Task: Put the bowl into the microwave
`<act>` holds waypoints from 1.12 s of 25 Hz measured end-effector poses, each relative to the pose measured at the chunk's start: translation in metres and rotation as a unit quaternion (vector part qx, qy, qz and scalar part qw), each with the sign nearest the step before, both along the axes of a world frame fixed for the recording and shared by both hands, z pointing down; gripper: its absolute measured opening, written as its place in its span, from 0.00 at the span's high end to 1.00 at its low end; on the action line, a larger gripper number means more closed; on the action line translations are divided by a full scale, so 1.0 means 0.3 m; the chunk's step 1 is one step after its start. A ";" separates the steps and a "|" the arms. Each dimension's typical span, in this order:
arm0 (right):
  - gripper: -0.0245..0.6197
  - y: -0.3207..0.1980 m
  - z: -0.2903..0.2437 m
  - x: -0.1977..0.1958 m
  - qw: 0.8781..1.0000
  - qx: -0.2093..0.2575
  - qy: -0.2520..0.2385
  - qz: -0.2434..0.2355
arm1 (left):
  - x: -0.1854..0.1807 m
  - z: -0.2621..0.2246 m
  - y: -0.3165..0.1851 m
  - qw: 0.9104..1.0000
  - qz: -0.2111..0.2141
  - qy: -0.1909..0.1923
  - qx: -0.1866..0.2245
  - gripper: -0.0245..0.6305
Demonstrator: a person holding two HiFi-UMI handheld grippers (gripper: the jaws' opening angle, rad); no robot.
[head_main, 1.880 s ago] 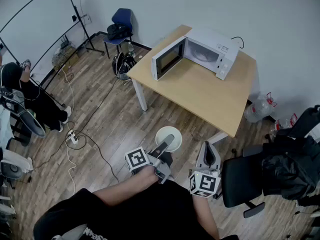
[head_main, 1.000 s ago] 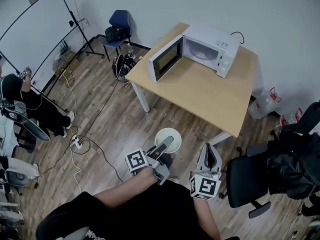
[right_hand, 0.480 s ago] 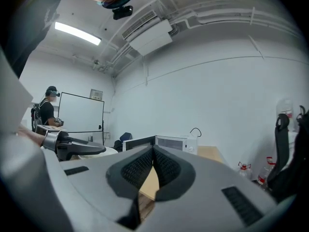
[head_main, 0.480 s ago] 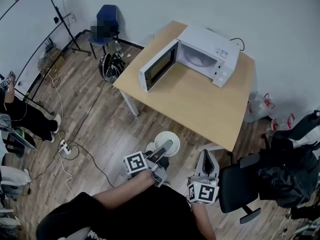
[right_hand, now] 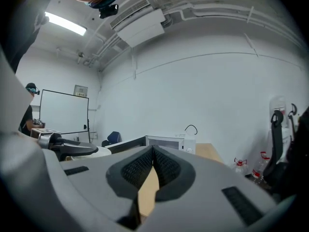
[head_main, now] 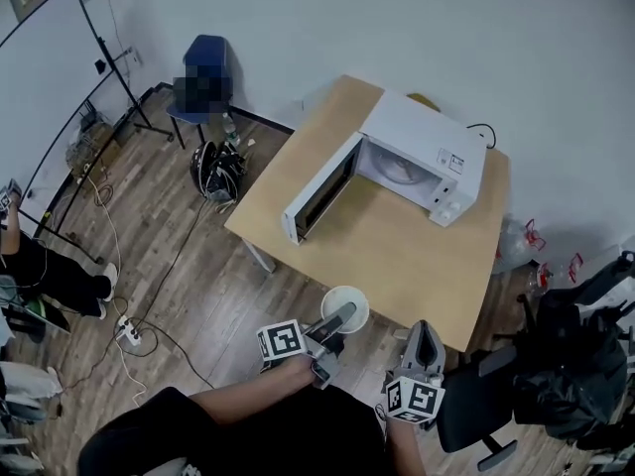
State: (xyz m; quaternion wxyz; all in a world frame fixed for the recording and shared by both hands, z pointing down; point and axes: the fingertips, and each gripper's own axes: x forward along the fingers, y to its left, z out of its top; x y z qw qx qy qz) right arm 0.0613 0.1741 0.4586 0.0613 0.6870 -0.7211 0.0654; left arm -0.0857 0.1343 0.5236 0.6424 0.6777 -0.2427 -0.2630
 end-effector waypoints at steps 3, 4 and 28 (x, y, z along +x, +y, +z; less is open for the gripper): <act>0.87 -0.093 -0.002 0.002 1.000 -0.005 0.014 0.014 | -0.015 0.005 -0.081 1.000 0.006 0.001 -0.011 0.61; 0.87 -0.122 0.000 -0.003 1.000 -0.004 0.016 0.017 | -0.016 0.003 -0.105 1.000 0.009 0.006 -0.012 0.61; 0.87 -0.623 0.060 0.039 1.000 -0.015 0.011 0.024 | 0.129 0.120 -0.673 0.999 0.030 -0.003 -0.028 0.61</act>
